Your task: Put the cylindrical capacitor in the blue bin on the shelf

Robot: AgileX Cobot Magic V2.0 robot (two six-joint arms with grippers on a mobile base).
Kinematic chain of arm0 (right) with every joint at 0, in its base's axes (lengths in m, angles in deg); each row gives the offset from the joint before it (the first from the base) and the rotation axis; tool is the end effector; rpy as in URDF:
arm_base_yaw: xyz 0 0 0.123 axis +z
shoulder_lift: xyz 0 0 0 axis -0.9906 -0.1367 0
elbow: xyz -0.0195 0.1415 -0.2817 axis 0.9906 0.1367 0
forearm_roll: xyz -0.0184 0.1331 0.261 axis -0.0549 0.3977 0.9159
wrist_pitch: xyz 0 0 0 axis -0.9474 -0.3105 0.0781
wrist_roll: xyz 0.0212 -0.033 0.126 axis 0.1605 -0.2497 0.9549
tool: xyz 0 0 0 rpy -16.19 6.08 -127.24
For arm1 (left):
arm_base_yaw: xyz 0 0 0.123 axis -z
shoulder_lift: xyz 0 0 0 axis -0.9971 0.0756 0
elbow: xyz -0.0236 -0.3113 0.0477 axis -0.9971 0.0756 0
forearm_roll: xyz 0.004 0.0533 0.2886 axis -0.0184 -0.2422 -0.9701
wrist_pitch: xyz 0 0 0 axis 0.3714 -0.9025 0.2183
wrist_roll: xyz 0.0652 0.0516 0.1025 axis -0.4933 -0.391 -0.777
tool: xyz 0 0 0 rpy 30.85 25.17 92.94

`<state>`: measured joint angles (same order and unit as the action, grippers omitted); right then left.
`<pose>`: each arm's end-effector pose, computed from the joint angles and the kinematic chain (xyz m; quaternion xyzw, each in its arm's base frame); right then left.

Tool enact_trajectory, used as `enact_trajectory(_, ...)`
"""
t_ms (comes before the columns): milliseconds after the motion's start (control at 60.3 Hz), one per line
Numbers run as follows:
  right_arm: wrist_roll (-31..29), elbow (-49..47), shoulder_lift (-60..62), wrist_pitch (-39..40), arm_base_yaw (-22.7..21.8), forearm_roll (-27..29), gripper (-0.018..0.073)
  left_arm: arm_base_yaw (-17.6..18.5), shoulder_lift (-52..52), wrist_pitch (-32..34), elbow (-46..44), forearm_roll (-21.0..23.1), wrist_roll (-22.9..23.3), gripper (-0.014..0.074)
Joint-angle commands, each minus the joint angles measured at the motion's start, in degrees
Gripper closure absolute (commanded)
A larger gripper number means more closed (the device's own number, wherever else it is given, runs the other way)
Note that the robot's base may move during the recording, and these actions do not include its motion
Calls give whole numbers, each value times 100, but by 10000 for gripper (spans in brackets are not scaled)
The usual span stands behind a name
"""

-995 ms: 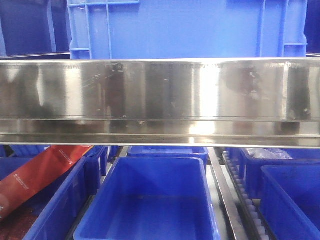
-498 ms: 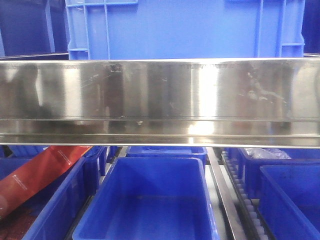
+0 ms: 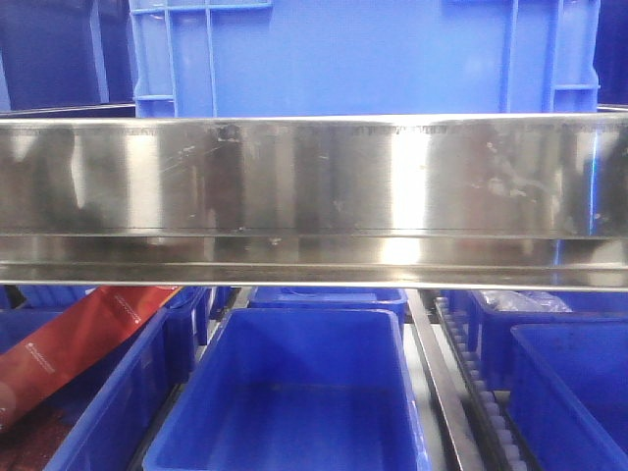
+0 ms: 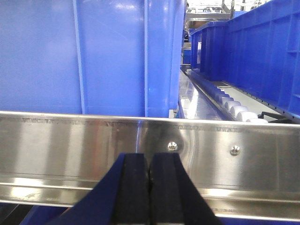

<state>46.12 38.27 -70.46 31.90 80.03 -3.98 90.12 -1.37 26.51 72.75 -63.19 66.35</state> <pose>0.1088 -0.0017 0.1997 0.0037 0.7257 -0.0098 0.6879 0.1090 -0.0086 0.2049 0.0318 0.7057 -0.0240 0.7074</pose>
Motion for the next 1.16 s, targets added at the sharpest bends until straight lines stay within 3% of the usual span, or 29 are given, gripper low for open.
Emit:
enact_trajectory(0, 30, 26, 32, 255, -28, -3, 722, -12, -31, 84, -14, 43, 37, 707)
enact_trajectory(1145, 30, 26, 32, 289, -28, -3, 722, -12, -31, 84, -14, 43, 37, 707)
